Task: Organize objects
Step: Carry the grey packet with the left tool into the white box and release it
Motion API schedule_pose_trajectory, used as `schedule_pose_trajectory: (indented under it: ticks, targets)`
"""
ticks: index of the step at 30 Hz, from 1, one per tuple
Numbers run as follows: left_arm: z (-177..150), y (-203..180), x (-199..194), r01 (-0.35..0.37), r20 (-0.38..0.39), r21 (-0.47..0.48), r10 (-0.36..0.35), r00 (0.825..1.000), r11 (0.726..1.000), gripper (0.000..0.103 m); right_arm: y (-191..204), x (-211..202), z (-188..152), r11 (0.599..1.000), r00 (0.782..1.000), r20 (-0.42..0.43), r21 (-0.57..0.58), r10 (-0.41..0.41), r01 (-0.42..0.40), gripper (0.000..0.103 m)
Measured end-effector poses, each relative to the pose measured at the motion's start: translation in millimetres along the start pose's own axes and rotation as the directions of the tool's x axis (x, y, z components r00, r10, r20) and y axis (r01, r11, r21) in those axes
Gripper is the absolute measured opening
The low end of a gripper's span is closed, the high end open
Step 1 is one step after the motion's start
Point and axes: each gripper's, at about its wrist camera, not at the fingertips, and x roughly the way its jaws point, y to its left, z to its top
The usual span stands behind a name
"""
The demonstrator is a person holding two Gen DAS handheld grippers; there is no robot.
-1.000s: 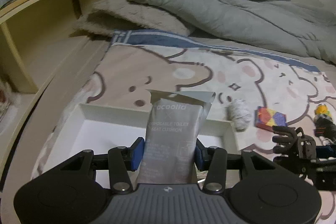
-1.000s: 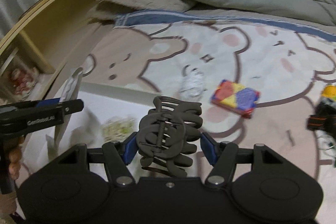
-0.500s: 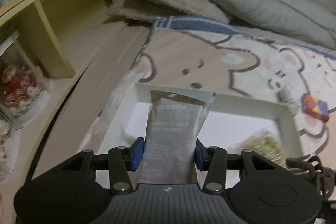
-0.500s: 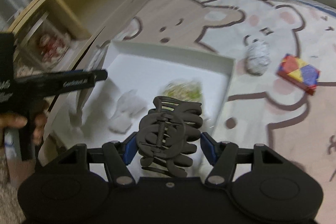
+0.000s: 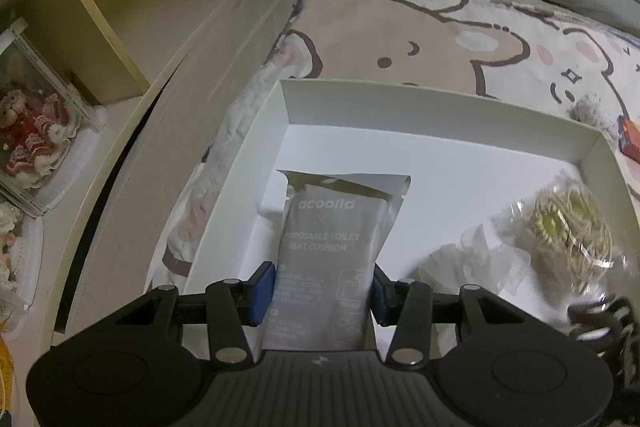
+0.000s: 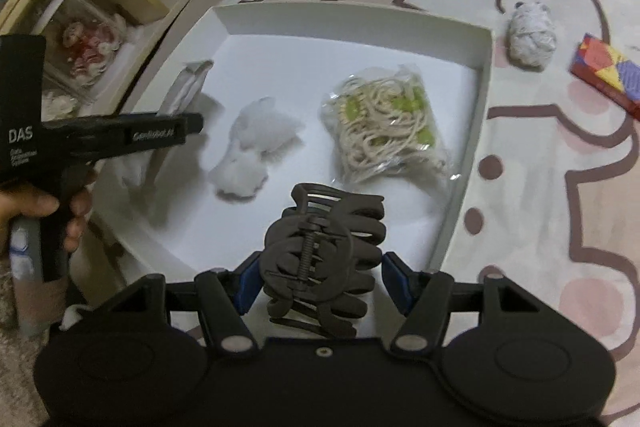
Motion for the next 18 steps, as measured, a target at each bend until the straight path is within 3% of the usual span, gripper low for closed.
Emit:
schedule_pose_trajectory:
  ticks: [6,10,14,18]
  targets:
    - [0.6,0.2,2.6,-0.005,-0.01,-0.015,0.005,1.0,1.0,0.053,3.4,-0.1,0.2,0.999,0.999,0.003,-0.02,-0.038,0.038,0.066]
    - [-0.7,-2.3,4.8,-0.006,-0.034,-0.012,0.006,0.999,1.0,0.062,0.4,-1.2,-1.6,0.999,0.999,-0.032,-0.011,-0.031,0.031,0.069]
    - [-2.2,-4.9,0.7,0.002,-0.025,-0.011,-0.003,1.0,1.0,0.063,0.2,-4.6,-2.8,0.999,0.999,-0.04,-0.016,-0.032,0.031,0.069]
    - [-1.8,-6.4,-4.6,0.016,-0.007,-0.018,-0.016,1.0,1.0,0.063,0.6,-9.8,-3.2,1.0,0.999,-0.029,-0.021,-0.019,0.018,0.063]
